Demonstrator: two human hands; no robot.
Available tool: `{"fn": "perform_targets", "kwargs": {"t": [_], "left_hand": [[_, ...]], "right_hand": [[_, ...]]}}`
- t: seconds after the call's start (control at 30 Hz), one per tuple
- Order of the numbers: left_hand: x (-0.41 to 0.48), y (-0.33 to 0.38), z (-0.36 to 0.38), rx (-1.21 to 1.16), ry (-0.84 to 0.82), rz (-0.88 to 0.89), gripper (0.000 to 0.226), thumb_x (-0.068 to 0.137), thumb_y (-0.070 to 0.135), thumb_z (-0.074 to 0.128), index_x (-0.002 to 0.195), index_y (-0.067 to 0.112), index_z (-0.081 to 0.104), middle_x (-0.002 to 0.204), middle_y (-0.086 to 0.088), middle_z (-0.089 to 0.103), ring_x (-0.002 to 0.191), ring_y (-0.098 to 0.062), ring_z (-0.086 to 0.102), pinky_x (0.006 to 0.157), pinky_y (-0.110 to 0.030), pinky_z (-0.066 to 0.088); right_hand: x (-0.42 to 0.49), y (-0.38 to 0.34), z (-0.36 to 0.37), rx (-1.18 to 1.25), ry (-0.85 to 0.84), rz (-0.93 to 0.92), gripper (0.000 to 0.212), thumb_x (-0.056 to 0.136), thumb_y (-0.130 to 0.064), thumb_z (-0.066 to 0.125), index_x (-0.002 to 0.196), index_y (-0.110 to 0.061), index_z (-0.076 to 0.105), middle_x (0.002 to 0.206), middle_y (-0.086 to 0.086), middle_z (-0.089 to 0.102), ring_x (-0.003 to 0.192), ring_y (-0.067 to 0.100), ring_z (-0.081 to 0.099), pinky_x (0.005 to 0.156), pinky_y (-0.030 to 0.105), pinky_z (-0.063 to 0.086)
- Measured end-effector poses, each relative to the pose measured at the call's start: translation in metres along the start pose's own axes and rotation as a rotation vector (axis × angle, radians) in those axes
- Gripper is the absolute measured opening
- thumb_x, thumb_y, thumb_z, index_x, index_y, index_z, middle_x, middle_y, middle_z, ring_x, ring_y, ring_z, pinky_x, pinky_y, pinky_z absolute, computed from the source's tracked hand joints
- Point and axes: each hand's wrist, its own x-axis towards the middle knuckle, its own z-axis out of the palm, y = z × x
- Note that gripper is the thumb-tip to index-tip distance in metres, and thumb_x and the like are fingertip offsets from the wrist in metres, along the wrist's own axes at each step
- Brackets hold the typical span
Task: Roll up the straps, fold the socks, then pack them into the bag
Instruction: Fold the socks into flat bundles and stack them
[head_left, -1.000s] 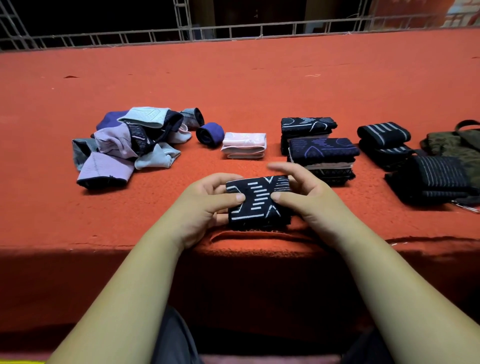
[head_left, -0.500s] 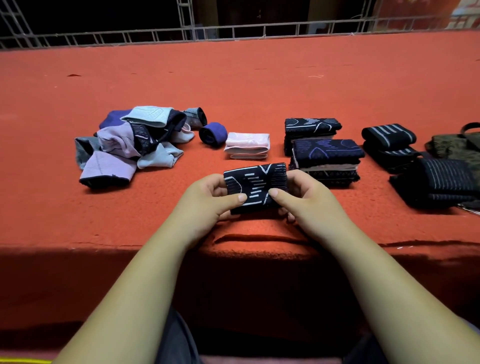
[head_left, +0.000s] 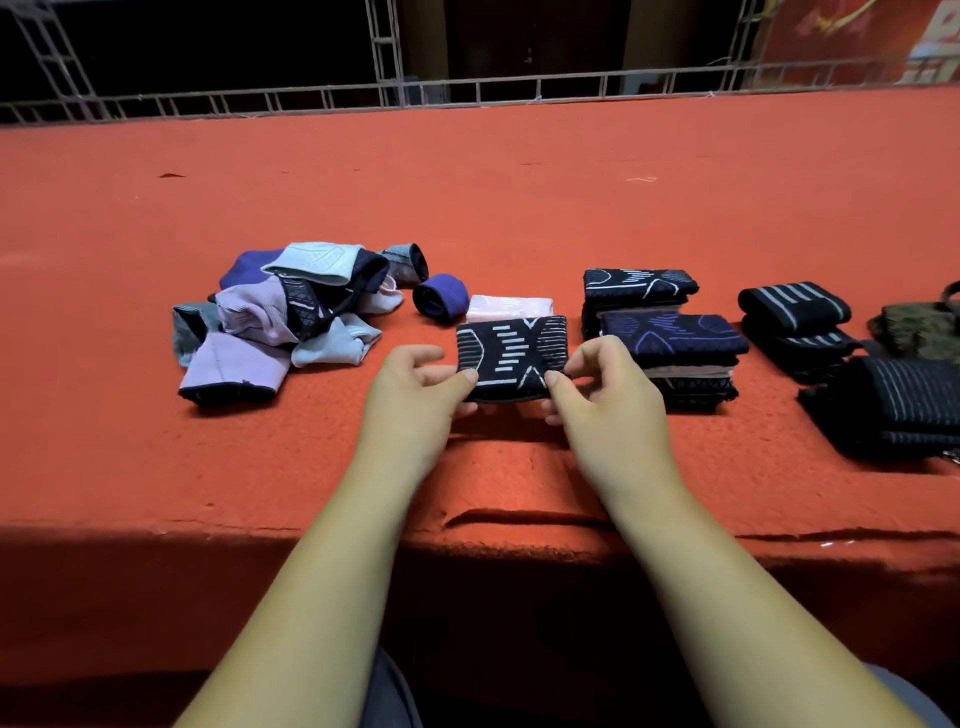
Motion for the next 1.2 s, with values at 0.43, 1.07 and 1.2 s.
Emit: {"fn": "perform_targets", "kwargs": {"t": [0.43,1.07,1.2], "left_hand": [[0.116,0.018,0.022,0.272,0.119,0.291,0.007,0.094,0.027,0.072,0.098,0.033,0.072,0.094,0.015,0.075,0.096,-0.01,0.072,0.093,-0.045,0.059],[0.151,-0.047,0.036,0.591,-0.05,0.361,0.028,0.102,0.021,0.065,0.128,0.024,0.074,0.121,-0.005,0.065,0.107,-0.018,0.063,0.094,-0.022,0.04],[0.154,-0.049,0.029,0.458,-0.033,0.286,0.018,0.101,0.037,0.063,0.115,0.035,0.075,0.114,0.004,0.069,0.098,-0.005,0.065,0.091,-0.026,0.047]], "right_hand": [[0.093,-0.018,0.053,-0.269,0.003,-0.141,0.046,0.099,-0.004,0.054,0.145,-0.008,0.058,0.137,0.008,0.057,0.126,0.022,0.057,0.115,0.027,0.036],[0.095,0.027,0.066,-0.404,-0.21,0.131,0.065,0.1,-0.016,0.055,0.163,-0.021,0.038,0.152,0.007,0.039,0.137,0.02,0.048,0.104,0.022,0.031],[0.095,0.024,0.065,-0.388,-0.215,0.141,0.066,0.1,-0.02,0.055,0.163,-0.026,0.036,0.152,0.004,0.037,0.132,0.019,0.052,0.097,0.023,0.031]]}}
